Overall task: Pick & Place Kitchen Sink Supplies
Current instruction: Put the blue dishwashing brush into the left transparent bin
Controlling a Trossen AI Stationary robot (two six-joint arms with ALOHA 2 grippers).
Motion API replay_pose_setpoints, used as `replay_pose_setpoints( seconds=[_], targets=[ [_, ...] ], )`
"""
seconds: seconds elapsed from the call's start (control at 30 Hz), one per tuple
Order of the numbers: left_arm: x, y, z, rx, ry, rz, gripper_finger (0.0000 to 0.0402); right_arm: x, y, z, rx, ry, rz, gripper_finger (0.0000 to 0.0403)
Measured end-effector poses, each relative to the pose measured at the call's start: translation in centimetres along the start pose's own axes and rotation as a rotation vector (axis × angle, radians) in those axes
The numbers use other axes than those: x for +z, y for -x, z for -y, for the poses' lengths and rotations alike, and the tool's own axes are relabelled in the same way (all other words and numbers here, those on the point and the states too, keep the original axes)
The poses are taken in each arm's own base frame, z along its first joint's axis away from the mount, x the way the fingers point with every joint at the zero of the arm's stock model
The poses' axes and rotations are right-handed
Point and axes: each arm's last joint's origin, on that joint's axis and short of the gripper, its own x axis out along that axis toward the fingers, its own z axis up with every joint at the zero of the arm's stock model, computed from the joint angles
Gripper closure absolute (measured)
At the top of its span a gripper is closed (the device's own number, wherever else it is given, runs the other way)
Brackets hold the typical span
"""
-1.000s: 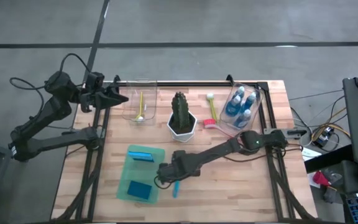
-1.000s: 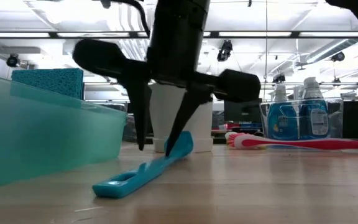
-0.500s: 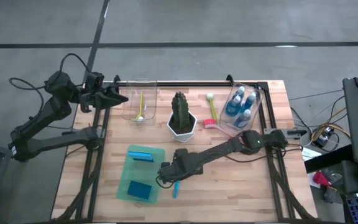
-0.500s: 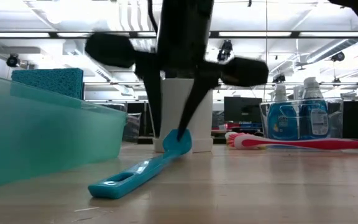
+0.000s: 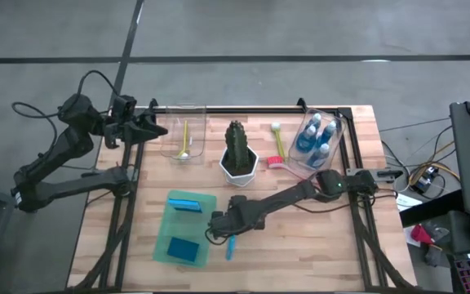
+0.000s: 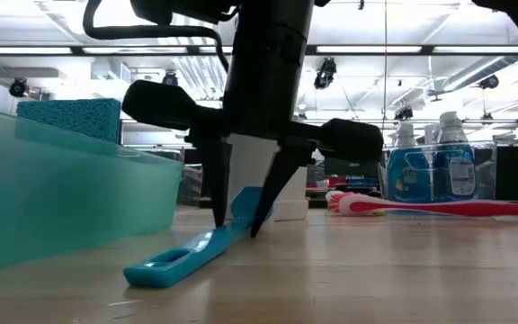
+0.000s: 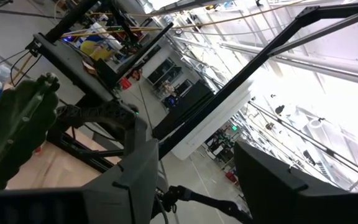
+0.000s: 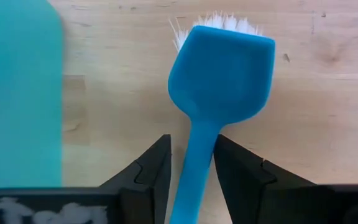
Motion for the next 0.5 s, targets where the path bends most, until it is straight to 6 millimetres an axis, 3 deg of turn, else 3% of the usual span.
replay_pose_setpoints(
  seconds=[0.33, 0.5],
  targets=[
    [-0.29, -0.03, -0.49, 0.025, 0.029, -0.017, 0.0200, 0.00, 0.11, -0.11, 0.008, 0.072, -0.002, 0.0361],
    [-0.44, -0.03, -0.70, 0.040, 0.045, -0.027, 0.0200, -0.02, 0.23, -0.17, 0.012, 0.077, -0.003, 0.0361]
  ],
)
